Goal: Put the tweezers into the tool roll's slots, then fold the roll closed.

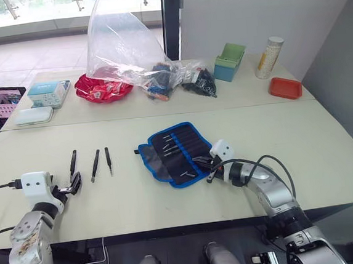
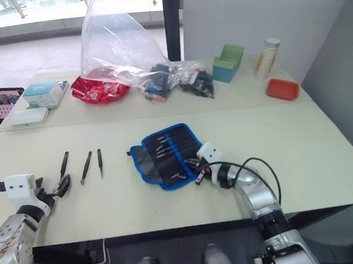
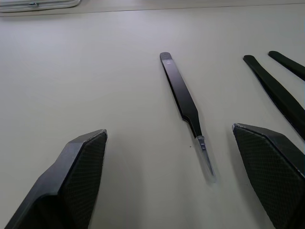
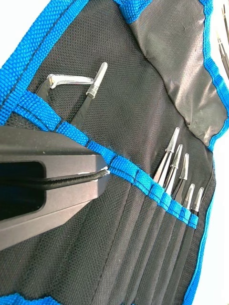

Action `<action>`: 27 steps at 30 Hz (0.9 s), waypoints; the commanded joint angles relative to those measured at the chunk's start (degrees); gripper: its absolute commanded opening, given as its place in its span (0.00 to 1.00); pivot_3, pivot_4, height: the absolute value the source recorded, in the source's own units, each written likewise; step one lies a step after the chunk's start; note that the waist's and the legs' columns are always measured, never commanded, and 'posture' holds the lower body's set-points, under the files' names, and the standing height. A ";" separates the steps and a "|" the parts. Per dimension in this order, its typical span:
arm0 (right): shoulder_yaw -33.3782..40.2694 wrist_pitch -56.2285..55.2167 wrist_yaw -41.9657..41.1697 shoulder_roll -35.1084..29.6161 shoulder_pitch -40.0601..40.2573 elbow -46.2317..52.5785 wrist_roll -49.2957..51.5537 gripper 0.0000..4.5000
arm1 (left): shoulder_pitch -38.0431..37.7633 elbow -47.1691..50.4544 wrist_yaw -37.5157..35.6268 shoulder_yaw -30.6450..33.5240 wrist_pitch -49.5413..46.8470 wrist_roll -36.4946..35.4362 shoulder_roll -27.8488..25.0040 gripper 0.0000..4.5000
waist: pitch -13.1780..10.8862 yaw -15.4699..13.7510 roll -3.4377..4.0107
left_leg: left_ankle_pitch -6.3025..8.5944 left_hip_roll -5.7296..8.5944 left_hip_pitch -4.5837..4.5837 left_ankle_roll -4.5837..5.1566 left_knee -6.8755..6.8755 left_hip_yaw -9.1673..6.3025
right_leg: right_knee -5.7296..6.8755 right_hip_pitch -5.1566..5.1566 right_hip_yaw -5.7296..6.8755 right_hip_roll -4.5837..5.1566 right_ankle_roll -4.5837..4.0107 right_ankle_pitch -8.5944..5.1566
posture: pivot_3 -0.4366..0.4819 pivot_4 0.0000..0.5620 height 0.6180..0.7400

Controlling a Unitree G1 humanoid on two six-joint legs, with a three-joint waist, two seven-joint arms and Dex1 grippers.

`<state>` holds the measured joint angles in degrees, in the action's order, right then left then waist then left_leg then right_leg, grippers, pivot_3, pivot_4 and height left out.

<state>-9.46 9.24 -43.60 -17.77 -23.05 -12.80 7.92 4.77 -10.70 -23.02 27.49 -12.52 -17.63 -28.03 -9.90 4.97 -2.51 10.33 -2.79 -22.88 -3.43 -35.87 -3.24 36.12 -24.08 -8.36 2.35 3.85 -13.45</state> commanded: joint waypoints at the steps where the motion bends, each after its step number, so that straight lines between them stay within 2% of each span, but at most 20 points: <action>1: -0.36 1.50 0.72 -0.51 1.65 0.84 -0.92 0.00 | 2.01 -2.52 1.03 -3.50 -0.30 1.65 1.29 0.99 | 0.04 -0.27 0.11 | 0.00 0.00 0.02 0.00 0.00 0.00 | 0.00 0.01 -0.01 0.00 0.00 0.00 | 0.48 0.27 0.95; 2: -0.29 1.70 0.96 -0.49 1.78 1.13 -0.82 0.00 | 2.38 -2.74 1.20 -3.75 -0.46 1.69 1.45 0.87 | 0.07 -0.48 0.15 | 0.00 0.00 0.02 0.00 -0.01 0.01 | 0.00 0.05 0.00 0.00 0.00 0.00 | 0.48 0.27 0.95; 14: 0.14 3.29 1.79 -0.89 2.51 2.83 -0.62 0.00 | 2.92 -4.40 1.99 -2.57 0.29 1.00 2.30 0.01 | 0.25 -1.00 0.46 | -0.01 0.00 0.03 0.01 -0.03 0.02 | -0.02 0.04 -0.02 0.00 0.00 -0.01 | 0.48 0.27 0.95; 22: 2.39 2.90 3.07 -1.67 2.78 5.61 0.67 0.00 | 4.47 -1.33 0.83 -0.45 8.38 -0.36 1.77 0.01 | 0.24 -1.12 0.41 | -0.01 0.00 -0.14 0.01 -0.05 0.02 | -0.06 -0.06 -0.01 0.00 0.01 0.00 | 0.48 0.27 0.95; 27: 5.04 3.02 4.36 -1.35 2.42 11.23 2.97 0.00 | 7.80 2.77 -4.27 -3.80 8.49 -1.75 -0.37 0.01 | 0.07 -1.12 0.22 | -0.01 0.00 -0.40 0.01 -0.05 0.00 | -0.06 -0.24 -0.01 0.00 0.09 0.05 | 0.48 0.27 0.95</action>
<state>-5.98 12.37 -39.84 -19.02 -19.94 -5.12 9.57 10.99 -11.49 -25.56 24.58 -5.14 -18.22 -27.33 -9.82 3.85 -2.29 10.32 -2.78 -23.29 -3.42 -35.92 -3.24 36.05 -24.32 -8.37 2.35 3.99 -13.38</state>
